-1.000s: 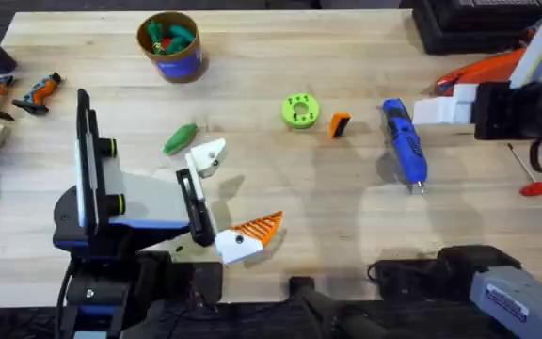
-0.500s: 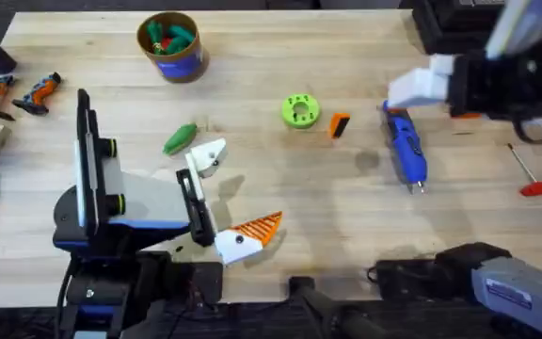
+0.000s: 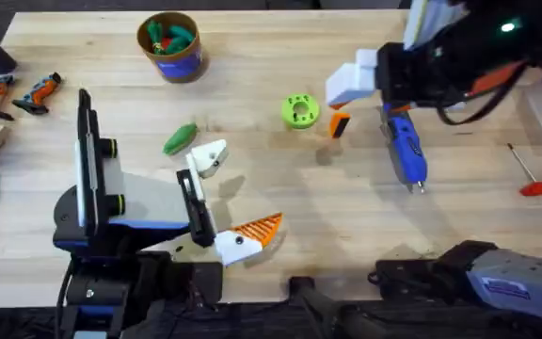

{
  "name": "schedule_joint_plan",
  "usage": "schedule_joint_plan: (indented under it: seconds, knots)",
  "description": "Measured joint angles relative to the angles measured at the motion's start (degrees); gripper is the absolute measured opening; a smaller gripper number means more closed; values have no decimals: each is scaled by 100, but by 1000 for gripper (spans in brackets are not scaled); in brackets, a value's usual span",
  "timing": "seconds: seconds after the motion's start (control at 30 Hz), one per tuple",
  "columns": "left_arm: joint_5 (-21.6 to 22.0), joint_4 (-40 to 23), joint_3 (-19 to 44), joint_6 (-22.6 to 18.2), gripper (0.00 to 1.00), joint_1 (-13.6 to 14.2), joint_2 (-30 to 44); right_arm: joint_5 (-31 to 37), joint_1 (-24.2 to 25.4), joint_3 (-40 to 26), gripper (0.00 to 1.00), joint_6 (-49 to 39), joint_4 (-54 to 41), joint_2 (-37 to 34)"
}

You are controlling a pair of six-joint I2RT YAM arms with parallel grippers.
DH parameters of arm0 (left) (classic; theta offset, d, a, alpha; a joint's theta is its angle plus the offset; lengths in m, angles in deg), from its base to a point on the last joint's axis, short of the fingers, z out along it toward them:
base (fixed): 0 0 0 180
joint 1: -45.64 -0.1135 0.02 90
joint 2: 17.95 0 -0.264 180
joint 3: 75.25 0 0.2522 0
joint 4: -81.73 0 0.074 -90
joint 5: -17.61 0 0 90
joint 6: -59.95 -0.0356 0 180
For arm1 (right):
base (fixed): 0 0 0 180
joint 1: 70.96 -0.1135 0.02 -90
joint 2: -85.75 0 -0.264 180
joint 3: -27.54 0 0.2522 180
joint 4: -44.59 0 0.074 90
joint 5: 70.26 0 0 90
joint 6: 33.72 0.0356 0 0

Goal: Pick up the gripper from the table and insert it into the empty holder that is missing its gripper. Then pick up a screw, insert it into the mounting hole, and use the screwdriver to tighten it. Finally, clean up the table by picking up the vegetable and placing it into the bucket.

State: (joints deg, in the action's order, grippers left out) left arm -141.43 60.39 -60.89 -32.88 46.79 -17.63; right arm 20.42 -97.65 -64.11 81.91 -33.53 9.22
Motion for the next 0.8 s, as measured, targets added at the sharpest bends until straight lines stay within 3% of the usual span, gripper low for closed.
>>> schedule_joint_plan:
  seconds: [0.43, 0.8]
  knots:
    - [-1, -1, 0, 0, 986, 0, -1, 361, -279, -14, 991, 631, -78, -1086]
    - [-2, -2, 0, 0, 985, 0, 0, 443, -277, -197, 991, 36, 156, -1485]
